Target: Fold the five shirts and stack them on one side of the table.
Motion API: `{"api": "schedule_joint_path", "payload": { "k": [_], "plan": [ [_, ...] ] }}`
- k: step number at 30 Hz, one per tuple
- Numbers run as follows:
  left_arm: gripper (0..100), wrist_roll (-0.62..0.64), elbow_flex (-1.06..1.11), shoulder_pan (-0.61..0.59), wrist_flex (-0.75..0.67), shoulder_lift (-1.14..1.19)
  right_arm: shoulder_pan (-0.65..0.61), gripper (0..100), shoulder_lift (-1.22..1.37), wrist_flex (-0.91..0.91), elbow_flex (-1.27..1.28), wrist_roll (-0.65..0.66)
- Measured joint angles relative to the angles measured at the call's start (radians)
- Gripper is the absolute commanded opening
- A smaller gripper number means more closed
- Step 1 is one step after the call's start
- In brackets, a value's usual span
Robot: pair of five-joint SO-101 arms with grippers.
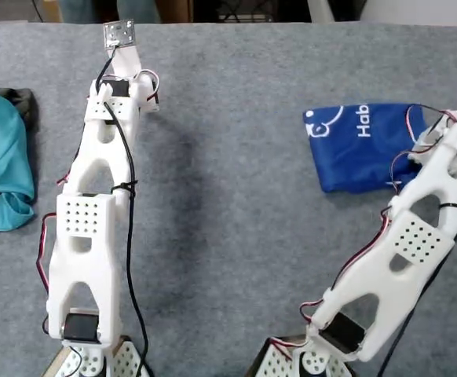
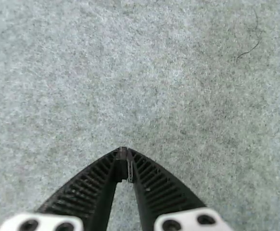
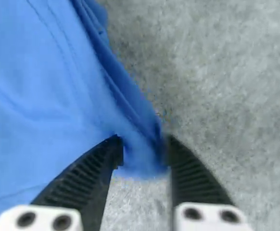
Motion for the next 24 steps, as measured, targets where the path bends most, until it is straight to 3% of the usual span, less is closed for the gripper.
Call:
{"api": "schedule_joint_path", "payload": {
  "k": [2, 6, 8, 12, 14, 19, 24],
  "plan": [
    [3, 0.0, 0.0, 0.0, 0.009, 0.0, 0.0, 47.7, 0.0, 0.051, -0.068, -0.008],
    [3, 0.0, -0.038, -0.002, 0.084, 0.0, 0.003, 40.1, 0.0, 0.129, -0.253, -0.012],
    [3, 0.0, -0.097, -0.018, 0.173, 0.0, 0.011, 30.0, 0.0, 0.135, -0.351, -0.014],
    [3, 0.002, -0.258, -0.072, 0.371, -0.018, 0.017, 0.5, -0.002, 0.141, -0.499, -0.014],
    [3, -0.015, -0.356, -0.086, 0.474, -0.031, 0.017, 6.7, -0.002, 0.141, -0.509, -0.014],
    [3, -0.117, -0.566, -0.101, 0.729, -0.034, -0.006, 1.9, -0.063, 0.144, -0.506, -0.043],
    [3, -0.175, -0.594, -0.224, 0.769, -0.097, -0.095, 1.4, -0.201, 0.144, -0.505, -0.054]
  ]
}}
